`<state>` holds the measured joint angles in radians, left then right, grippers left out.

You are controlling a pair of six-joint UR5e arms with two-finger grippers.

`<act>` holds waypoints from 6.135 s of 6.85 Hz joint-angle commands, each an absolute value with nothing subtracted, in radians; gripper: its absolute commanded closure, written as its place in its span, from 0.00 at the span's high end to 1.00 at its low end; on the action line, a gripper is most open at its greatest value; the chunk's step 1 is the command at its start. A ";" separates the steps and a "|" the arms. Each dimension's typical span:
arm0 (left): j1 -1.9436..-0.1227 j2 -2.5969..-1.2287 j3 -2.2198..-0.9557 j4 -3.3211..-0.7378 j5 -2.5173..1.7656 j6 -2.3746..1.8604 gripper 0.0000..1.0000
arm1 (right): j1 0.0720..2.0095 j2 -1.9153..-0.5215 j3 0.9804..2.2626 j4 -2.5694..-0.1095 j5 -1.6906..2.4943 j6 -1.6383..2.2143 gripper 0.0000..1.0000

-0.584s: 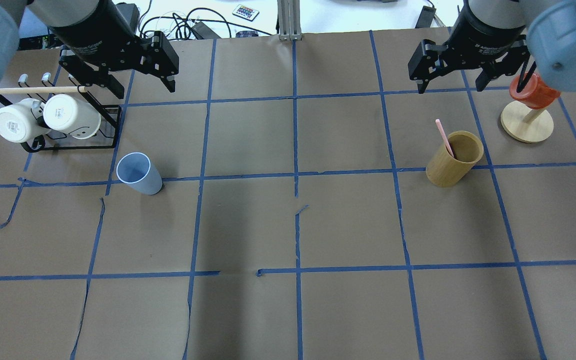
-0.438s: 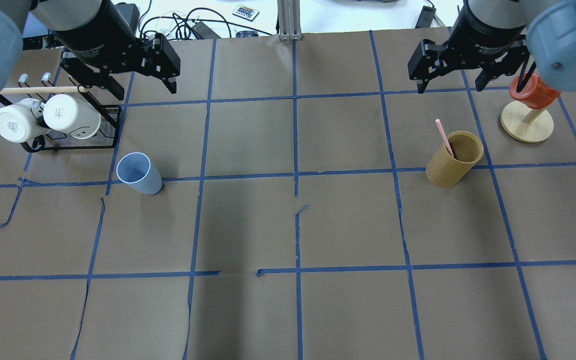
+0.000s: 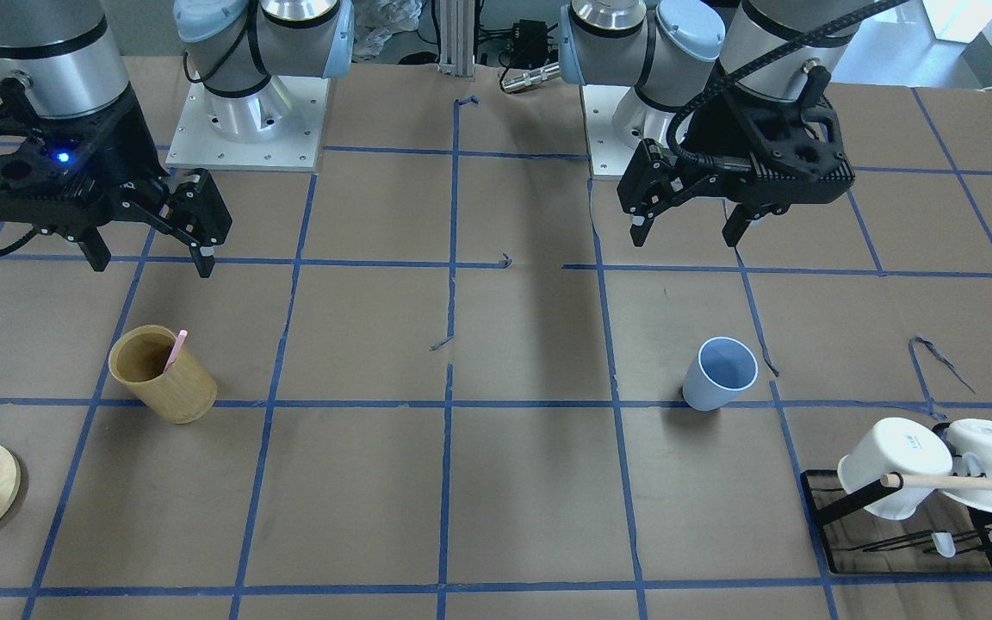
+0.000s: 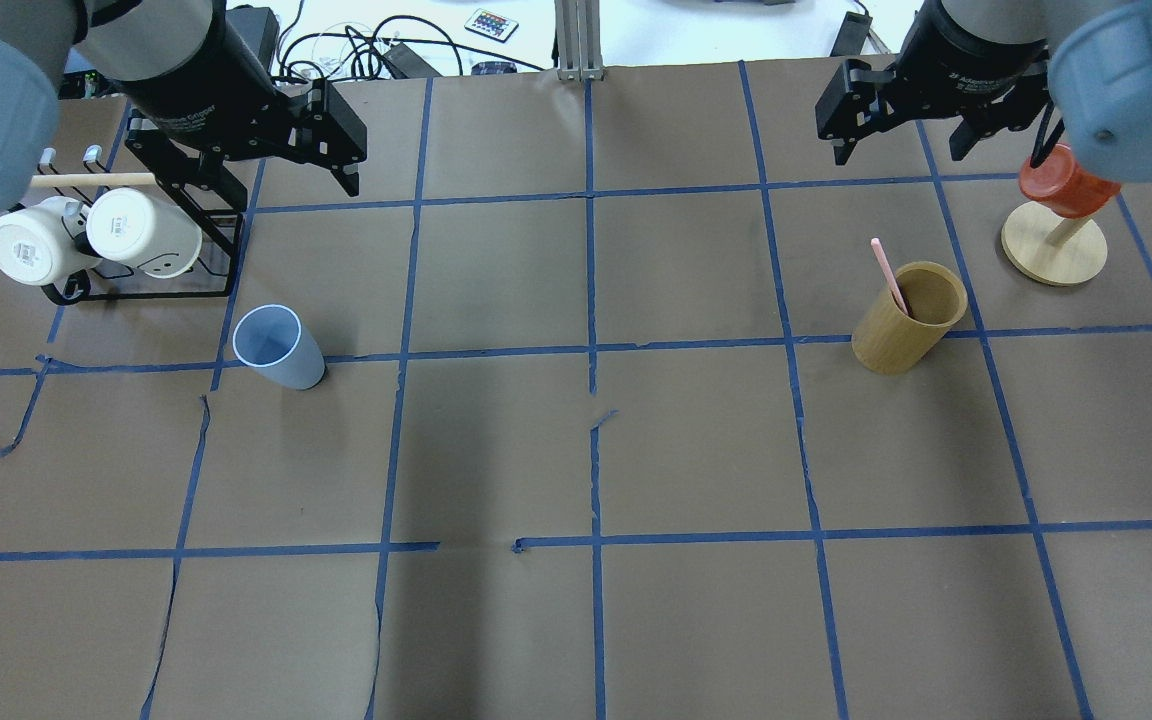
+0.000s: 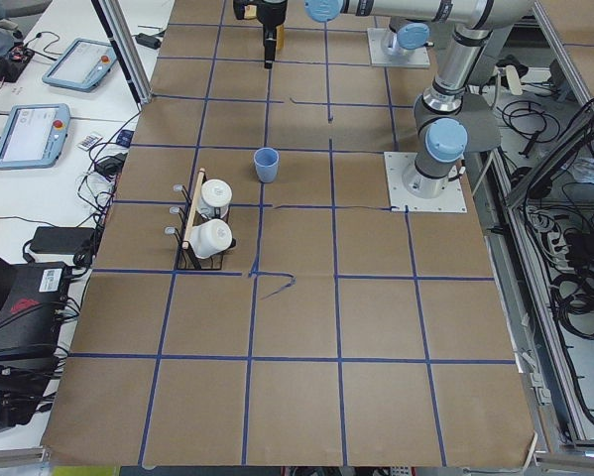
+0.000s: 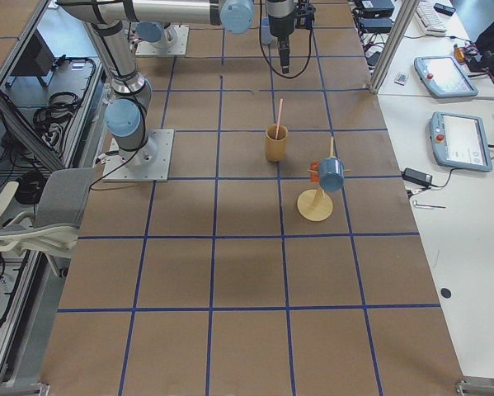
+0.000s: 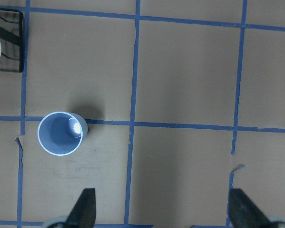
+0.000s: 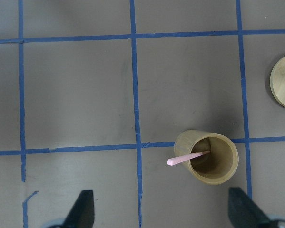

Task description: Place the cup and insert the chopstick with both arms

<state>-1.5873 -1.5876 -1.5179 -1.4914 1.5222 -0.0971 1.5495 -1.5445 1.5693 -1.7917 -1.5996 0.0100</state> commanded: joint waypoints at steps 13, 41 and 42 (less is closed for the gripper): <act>-1.388 -1.609 -1.569 -1.468 1.557 0.199 1.00 | 1.404 -1.485 1.566 -1.775 -1.506 0.399 1.00; -1.894 -1.959 -1.712 -1.026 1.465 -0.626 0.48 | 1.232 -1.416 1.516 -1.252 -1.016 0.848 0.00; -1.894 -1.956 -1.710 -1.032 1.465 -0.614 0.70 | 1.235 -1.417 1.469 -1.199 -0.997 0.850 0.00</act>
<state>-1.8910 -1.9564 -1.7119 -1.0286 1.4656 -0.6231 1.2323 -1.4132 1.5300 -1.2749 -1.0227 0.8471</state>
